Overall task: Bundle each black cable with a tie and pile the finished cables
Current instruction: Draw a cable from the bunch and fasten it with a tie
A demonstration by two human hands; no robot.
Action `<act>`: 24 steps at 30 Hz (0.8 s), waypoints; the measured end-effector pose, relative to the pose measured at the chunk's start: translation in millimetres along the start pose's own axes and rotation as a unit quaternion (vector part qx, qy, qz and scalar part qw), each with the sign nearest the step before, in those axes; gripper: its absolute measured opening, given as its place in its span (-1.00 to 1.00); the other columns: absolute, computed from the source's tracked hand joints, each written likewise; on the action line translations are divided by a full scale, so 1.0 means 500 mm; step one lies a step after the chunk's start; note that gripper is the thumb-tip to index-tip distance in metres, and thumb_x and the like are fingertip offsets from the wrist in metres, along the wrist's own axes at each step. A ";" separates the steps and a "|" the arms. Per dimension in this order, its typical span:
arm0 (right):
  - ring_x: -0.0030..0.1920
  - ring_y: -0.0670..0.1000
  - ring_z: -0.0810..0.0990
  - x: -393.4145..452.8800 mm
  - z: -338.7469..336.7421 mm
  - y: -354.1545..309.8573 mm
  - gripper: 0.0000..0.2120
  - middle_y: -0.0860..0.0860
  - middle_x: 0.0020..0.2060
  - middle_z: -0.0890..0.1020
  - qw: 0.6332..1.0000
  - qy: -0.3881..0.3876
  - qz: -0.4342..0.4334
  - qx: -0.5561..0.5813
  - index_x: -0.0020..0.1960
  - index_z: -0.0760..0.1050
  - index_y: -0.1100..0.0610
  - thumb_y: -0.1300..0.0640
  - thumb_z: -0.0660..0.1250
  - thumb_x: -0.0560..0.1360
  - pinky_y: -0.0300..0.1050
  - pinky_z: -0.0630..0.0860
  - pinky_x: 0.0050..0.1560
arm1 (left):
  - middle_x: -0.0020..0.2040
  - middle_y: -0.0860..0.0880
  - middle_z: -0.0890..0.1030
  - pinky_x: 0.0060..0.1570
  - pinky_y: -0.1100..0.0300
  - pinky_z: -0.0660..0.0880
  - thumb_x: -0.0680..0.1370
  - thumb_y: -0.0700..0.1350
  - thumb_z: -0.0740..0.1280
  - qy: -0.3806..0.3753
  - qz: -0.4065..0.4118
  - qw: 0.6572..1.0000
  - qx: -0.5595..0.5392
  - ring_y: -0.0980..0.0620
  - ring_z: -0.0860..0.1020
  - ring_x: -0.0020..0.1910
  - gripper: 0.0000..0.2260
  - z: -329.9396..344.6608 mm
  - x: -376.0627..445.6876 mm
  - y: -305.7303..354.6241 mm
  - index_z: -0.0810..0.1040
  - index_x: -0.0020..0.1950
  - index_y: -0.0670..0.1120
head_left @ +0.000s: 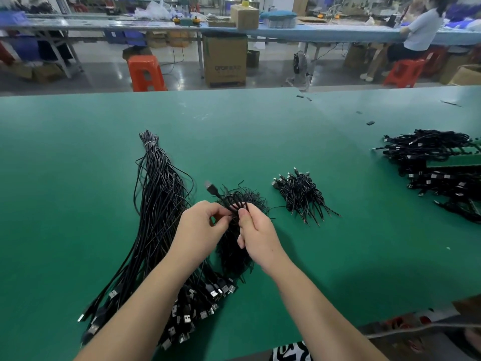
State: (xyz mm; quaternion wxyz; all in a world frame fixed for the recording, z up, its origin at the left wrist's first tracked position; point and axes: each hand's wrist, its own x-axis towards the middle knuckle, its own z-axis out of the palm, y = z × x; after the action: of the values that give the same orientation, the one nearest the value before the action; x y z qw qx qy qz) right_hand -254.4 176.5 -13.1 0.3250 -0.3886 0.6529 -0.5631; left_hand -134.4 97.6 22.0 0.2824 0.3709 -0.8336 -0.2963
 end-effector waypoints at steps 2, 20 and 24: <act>-0.52 -0.07 0.29 0.003 0.002 0.002 -0.75 -0.16 -0.49 0.30 0.999 0.009 0.030 0.036 -0.11 0.38 0.14 0.10 0.11 0.72 0.04 0.34 -0.36 | -0.15 0.04 0.57 -0.27 0.17 0.49 0.52 -0.19 0.44 0.053 0.091 0.988 0.115 0.10 0.52 -0.30 -0.96 0.004 -0.009 -0.001 0.67 -0.07 -0.06; -0.50 -0.11 0.14 -0.006 0.004 -0.017 -0.73 -0.08 -0.43 0.28 0.955 -0.097 0.164 0.229 -0.15 0.37 0.05 0.11 0.08 0.72 -0.25 0.10 -0.53 | -0.17 -0.01 0.63 -0.13 0.03 0.39 0.59 -0.17 0.27 0.053 0.226 0.966 0.116 0.01 0.48 -0.18 -0.83 -0.004 0.005 -0.001 0.63 -0.09 -0.16; -0.47 -0.11 0.15 -0.011 0.012 -0.006 -0.66 -0.07 -0.40 0.28 0.978 -0.063 0.122 0.157 -0.22 0.34 0.02 0.05 0.07 0.72 -0.23 0.13 -0.51 | -0.14 0.02 0.63 -0.06 0.08 0.49 0.60 -0.25 0.34 0.018 0.111 0.993 0.024 0.00 0.55 -0.13 -0.92 0.002 0.005 0.001 0.61 -0.05 -0.13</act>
State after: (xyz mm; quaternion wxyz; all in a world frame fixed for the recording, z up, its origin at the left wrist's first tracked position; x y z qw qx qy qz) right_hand -246.0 177.9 -11.0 0.4891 -0.2844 0.5769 -0.5892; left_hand -136.3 96.3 22.2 0.3194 0.2883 -0.8712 -0.2363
